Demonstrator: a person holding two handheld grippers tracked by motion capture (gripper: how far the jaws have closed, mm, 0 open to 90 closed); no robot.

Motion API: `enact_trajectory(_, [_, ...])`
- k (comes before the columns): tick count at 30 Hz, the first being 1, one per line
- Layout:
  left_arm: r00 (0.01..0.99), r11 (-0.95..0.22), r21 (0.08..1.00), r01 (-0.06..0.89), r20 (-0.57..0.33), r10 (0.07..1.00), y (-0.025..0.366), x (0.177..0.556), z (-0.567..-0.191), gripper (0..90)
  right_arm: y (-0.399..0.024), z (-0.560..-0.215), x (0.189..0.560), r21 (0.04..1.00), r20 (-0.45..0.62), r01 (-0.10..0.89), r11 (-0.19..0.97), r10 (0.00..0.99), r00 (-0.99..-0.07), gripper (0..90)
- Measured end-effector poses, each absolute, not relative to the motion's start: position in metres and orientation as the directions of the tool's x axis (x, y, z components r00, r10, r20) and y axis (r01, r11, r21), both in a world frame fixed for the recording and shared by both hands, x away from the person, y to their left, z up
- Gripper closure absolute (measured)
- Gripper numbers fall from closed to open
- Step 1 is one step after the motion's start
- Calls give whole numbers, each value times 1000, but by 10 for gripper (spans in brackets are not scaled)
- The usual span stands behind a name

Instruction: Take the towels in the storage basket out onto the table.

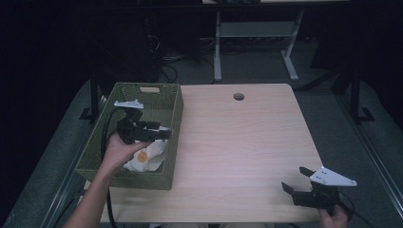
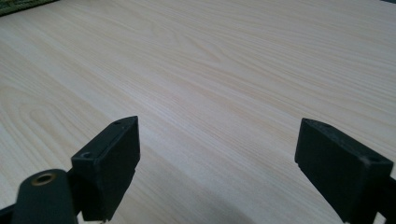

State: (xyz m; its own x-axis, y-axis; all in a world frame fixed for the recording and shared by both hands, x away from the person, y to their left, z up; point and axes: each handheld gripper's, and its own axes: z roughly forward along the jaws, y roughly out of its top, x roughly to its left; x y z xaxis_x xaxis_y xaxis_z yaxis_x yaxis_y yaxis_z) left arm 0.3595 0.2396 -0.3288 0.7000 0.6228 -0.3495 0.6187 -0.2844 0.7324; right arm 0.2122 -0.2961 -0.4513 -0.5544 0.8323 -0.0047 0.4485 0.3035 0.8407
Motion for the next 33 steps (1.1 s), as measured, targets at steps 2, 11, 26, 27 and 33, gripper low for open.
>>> enact_trajectory(2, [687, -272, 731, 626, -353, 635, 245, 360, -331, 226, -297, -451, 212, 841, 1, 452, 298, 834, -552, 137])
enact_trajectory(11, [634, -273, 694, 667, -335, 698, 263, 363, -341, 231, -297, -451, 211, 844, 5, 450, 291, 836, -549, 137])
enact_trajectory(26, [534, -311, 553, 773, -300, 791, 278, 377, -365, 304, -297, -449, 211, 848, -2, 440, 296, 831, -556, 137])
enact_trajectory(27, [521, -316, 536, 783, -288, 803, 278, 378, -367, 307, -296, -449, 210, 848, 0, 440, 295, 831, -556, 137])
enact_trajectory(33, [471, -317, 464, 827, -266, 841, 281, 382, -379, 305, -295, -449, 210, 847, -12, 432, 310, 823, -568, 137])
